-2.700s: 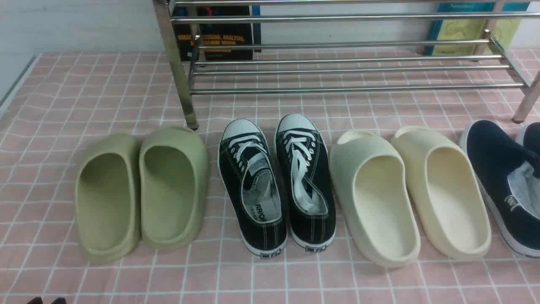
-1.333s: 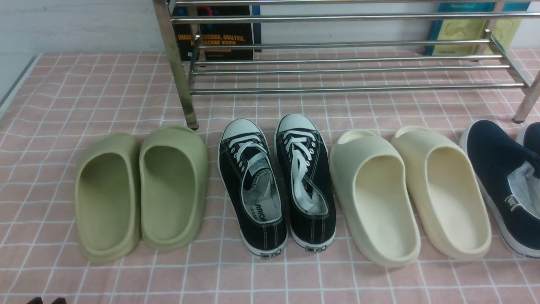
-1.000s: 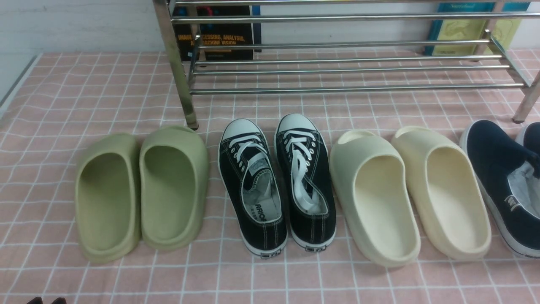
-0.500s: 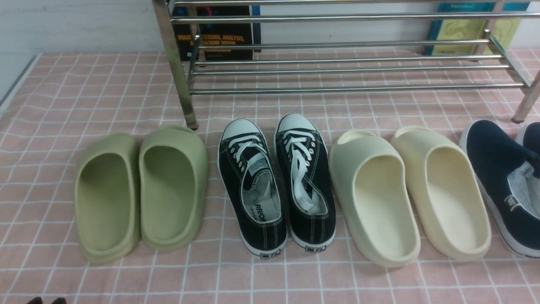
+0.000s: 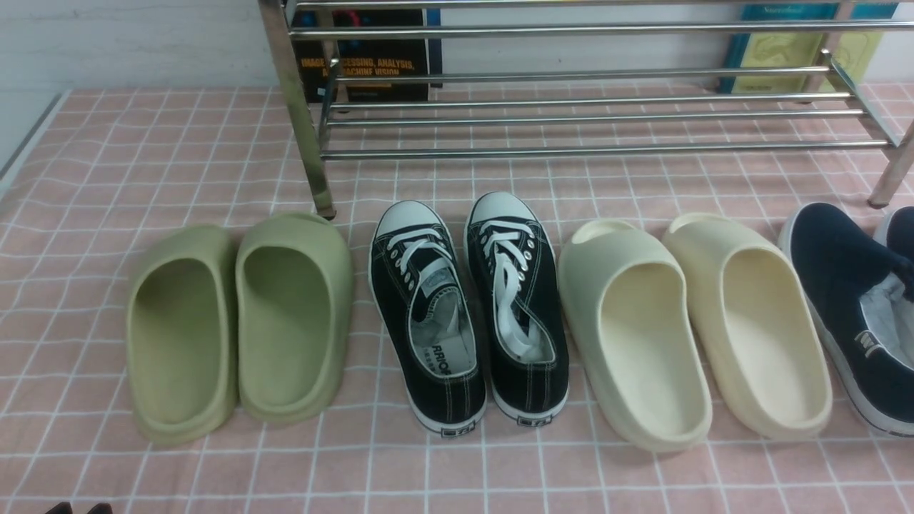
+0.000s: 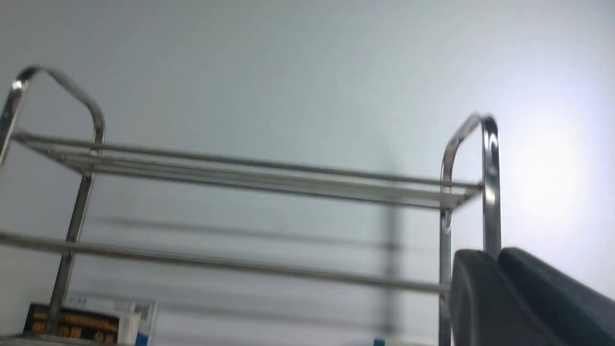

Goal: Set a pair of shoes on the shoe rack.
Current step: Use the right arm to grab the shoe closest to it, then use the right arm to put a shoe into the shoe rack, then use the right arm to grab the shoe closest to it

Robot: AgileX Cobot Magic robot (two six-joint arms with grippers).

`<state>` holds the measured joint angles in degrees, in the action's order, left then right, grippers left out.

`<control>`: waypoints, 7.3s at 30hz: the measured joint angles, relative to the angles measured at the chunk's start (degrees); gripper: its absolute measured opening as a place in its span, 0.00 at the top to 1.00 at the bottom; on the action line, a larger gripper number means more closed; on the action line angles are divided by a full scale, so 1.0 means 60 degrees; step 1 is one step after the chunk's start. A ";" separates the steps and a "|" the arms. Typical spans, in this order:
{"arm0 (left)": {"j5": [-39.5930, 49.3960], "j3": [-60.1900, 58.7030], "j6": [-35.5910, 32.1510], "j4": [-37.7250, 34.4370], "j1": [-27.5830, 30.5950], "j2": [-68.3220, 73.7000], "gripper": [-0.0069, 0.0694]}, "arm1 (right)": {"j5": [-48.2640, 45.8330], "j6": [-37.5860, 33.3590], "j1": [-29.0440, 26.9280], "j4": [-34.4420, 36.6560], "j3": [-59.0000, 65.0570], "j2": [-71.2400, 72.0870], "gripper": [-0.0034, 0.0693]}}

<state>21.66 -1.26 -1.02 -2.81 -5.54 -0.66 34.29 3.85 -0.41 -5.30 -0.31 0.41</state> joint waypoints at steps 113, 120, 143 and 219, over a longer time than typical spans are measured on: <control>0.0000 0.0000 0.0000 0.0000 0.0000 0.0000 0.60 | -1.1478 -0.1767 0.1109 0.0884 -1.2259 -1.6024 0.91; 0.0000 0.0000 0.0000 0.0000 0.0000 0.0000 0.60 | -1.1849 -0.1773 0.1117 0.0795 -1.5426 -1.8540 0.91; 0.0000 0.0000 0.0000 0.0009 0.0000 0.0000 0.60 | -1.3179 -0.2032 0.1150 0.1009 -1.9130 -2.1000 0.91; 0.0000 0.0000 0.0000 0.0102 0.0000 0.0000 0.60 | -1.3066 -0.0375 -0.1168 0.0533 -1.0062 -1.5174 0.94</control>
<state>21.66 -1.26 -1.02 -2.19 -5.54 -0.66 -44.11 1.60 -7.42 -2.11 -60.69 -90.63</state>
